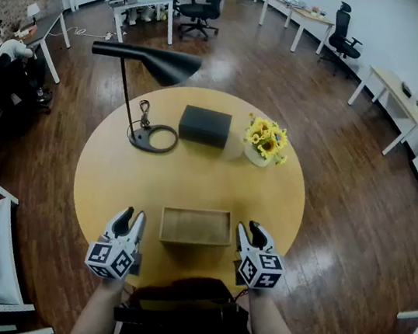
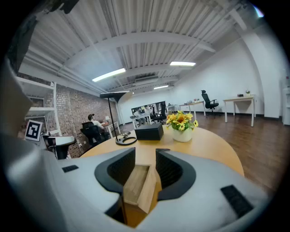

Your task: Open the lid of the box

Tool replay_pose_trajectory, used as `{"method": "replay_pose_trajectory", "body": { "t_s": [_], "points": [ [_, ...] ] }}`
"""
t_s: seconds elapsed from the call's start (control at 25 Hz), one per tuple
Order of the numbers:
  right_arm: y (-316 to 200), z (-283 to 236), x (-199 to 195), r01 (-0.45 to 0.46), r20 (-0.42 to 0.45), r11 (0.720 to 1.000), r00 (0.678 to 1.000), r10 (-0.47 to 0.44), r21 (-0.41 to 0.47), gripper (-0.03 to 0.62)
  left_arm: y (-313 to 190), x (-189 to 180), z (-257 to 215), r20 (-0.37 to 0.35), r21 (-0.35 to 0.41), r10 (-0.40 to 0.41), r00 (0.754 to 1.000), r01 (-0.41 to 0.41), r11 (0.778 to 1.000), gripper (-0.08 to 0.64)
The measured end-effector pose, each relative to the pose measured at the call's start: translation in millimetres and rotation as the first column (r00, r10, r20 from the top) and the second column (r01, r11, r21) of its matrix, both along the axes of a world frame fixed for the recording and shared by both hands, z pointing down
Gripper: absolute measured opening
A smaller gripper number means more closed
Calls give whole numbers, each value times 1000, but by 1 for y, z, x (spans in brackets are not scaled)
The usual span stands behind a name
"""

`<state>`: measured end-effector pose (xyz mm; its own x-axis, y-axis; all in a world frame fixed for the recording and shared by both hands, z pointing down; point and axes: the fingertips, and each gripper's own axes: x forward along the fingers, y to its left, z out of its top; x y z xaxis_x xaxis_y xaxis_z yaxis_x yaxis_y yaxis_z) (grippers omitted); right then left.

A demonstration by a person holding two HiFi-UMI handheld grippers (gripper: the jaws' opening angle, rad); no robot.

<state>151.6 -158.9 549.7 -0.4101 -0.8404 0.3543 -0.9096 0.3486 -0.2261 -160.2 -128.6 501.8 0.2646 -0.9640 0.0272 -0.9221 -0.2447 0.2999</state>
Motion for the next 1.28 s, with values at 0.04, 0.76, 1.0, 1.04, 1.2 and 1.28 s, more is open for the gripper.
{"method": "replay_pose_trajectory", "body": {
  "t_s": [0.04, 0.76, 1.0, 1.04, 1.2, 1.28],
  "points": [
    [-2, 9, -4, 9, -18, 1000, 1000, -9, -25, 146, -7, 3, 10, -39, -44, 1, 999, -3, 999, 143],
    [-9, 94, -24, 56, -135, 953, 986, -100, -298, 146, -39, 47, 137, -210, -477, 31, 977, -130, 870, 251],
    [-8, 99, -23, 63, -125, 949, 986, -106, -308, 146, -37, 43, 136, -264, -478, 10, 964, -139, 867, 218],
    [-7, 99, -22, 60, -128, 950, 986, -104, -307, 146, -37, 41, 138, -269, -480, 11, 963, -144, 865, 219],
    [-6, 98, -21, 57, -124, 951, 987, -99, -305, 146, -35, 32, 140, -280, -489, -4, 960, -139, 861, 224],
    [-6, 98, -20, 54, -119, 951, 988, -94, -304, 146, -34, 31, 140, -281, -483, 3, 960, -144, 863, 224]
  ]
}}
